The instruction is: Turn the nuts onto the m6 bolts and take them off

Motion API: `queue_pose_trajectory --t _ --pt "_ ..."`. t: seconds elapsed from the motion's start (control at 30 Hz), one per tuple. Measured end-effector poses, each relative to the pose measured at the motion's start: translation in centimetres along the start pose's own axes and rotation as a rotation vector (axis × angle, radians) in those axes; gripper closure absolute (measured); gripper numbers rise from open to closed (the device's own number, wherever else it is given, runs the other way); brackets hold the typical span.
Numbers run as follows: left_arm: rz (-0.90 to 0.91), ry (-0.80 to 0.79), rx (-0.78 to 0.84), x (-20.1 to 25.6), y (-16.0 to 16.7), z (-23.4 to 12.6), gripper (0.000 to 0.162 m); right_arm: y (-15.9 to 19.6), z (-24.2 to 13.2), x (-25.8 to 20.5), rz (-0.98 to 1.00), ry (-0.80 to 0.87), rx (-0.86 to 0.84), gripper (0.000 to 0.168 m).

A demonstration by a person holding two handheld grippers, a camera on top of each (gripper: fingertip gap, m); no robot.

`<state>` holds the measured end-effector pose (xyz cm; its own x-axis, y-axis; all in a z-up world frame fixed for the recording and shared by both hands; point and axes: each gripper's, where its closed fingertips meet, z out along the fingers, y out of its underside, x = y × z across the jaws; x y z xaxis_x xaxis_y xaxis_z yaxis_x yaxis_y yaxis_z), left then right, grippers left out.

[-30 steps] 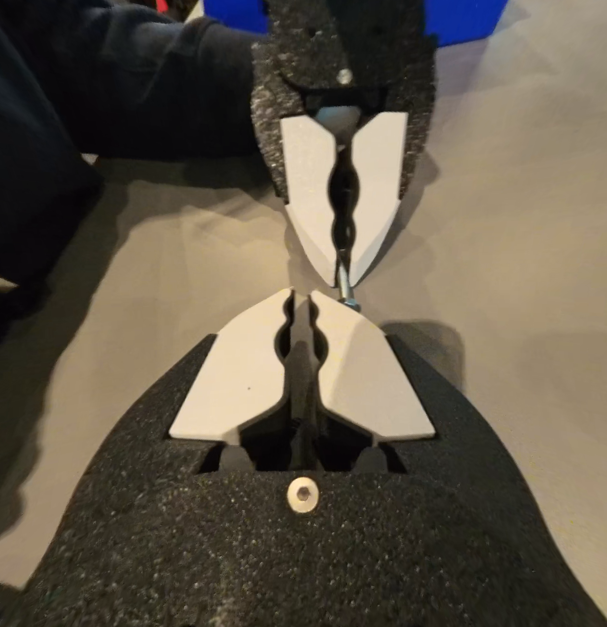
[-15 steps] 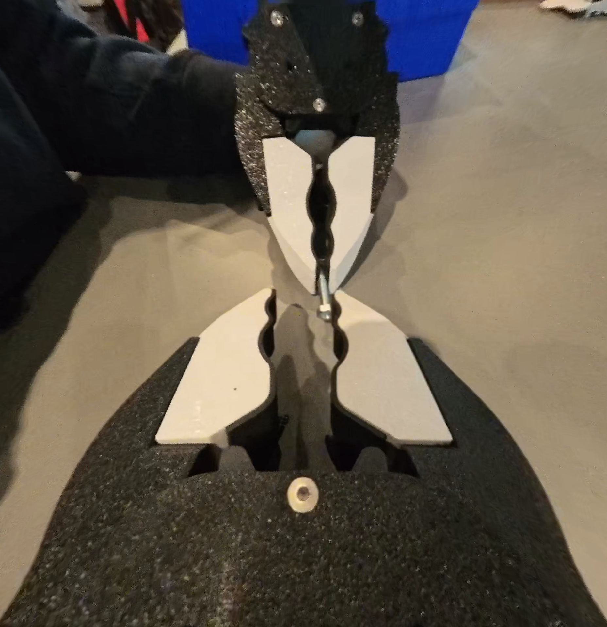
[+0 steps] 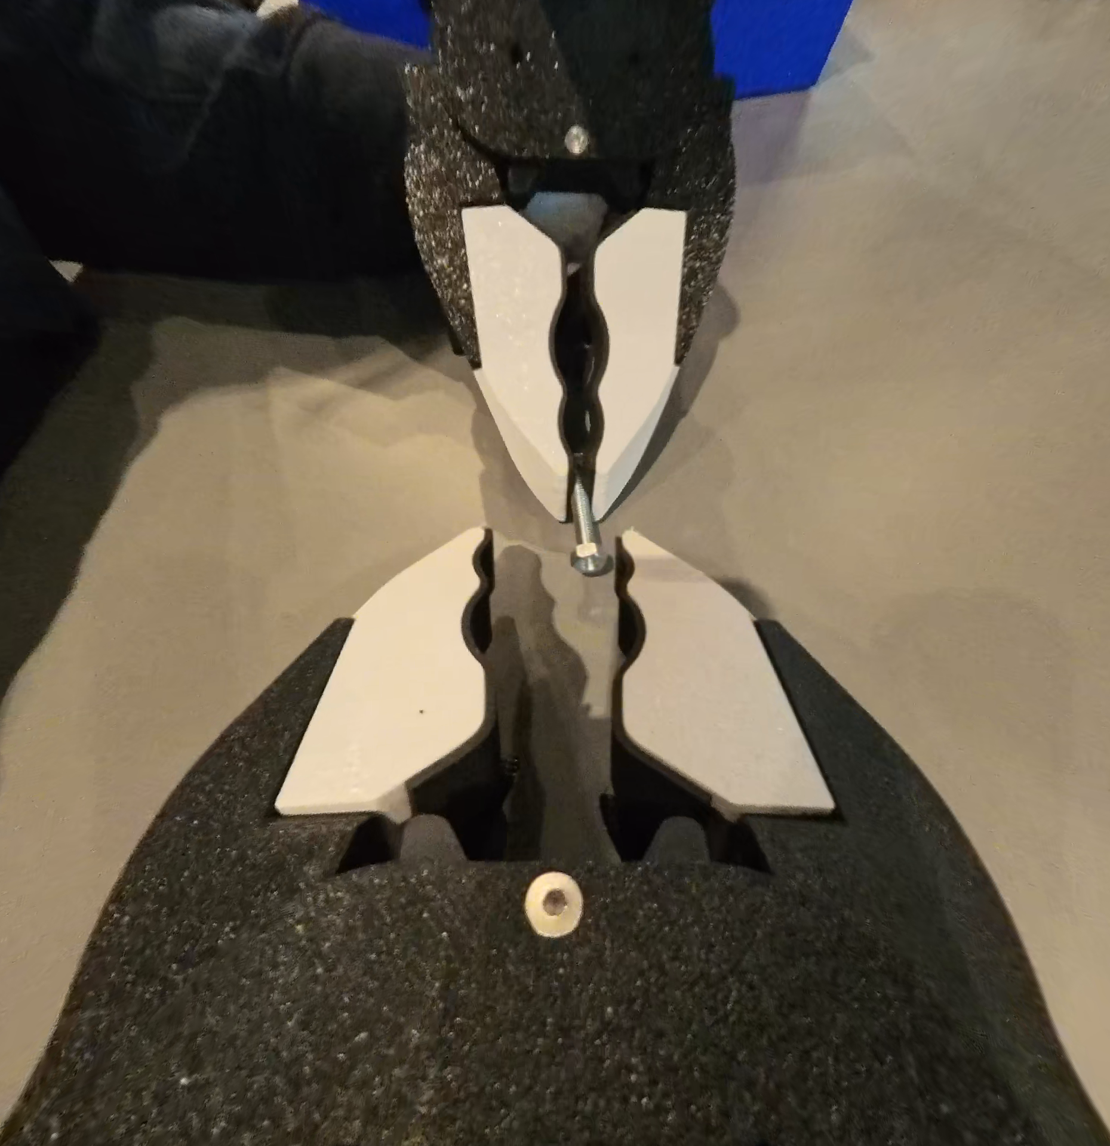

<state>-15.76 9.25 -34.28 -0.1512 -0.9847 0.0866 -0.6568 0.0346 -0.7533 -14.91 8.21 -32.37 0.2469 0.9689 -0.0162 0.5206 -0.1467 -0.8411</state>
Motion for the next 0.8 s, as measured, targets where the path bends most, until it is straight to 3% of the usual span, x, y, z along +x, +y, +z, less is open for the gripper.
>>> queue_pose_trajectory --t 0.03,0.1,0.27,0.33,0.4,0.47,0.6,0.7,0.77,0.8 --pt "0.0 0.0 0.0 0.0 0.0 0.0 0.157 0.1 0.1 -0.3 -0.008 -0.018 -0.007 0.135" --pt "0.001 -0.001 0.0 0.0 0.0 0.0 0.157 -0.4 -0.5 -1.5 -0.005 -0.105 0.039 0.164" --pt "-0.001 0.001 0.0 0.0 0.0 0.0 0.157 -0.3 -0.4 0.1 0.03 -0.009 0.036 0.128" --pt "-0.001 0.0 0.0 0.0 0.0 0.0 0.157 0.1 0.0 0.1 0.008 0.008 -0.004 0.122" --pt "0.0 0.0 0.0 0.0 0.0 0.0 0.157 0.2 0.1 -0.6 -0.007 -0.029 -0.015 0.128" --pt "0.0 -0.001 0.0 0.0 0.0 0.0 0.157 -0.8 -0.8 -1.9 0.011 -0.141 0.071 0.16" --pt "-0.002 0.001 0.0 0.0 0.0 0.0 0.157 -1.0 -0.9 -0.5 0.056 -0.056 0.091 0.133" --pt "-0.002 0.001 0.0 0.0 0.0 0.0 0.157 -0.4 -0.2 0.0 0.025 -0.005 0.032 0.123" --pt "-0.003 0.001 0.0 0.0 0.0 0.0 0.157 -0.1 0.0 -0.6 0.009 -0.035 0.004 0.133" --pt "-0.003 0.001 0.0 0.0 0.0 0.0 0.157 -0.2 -0.2 -1.3 0.002 -0.089 0.017 0.155"
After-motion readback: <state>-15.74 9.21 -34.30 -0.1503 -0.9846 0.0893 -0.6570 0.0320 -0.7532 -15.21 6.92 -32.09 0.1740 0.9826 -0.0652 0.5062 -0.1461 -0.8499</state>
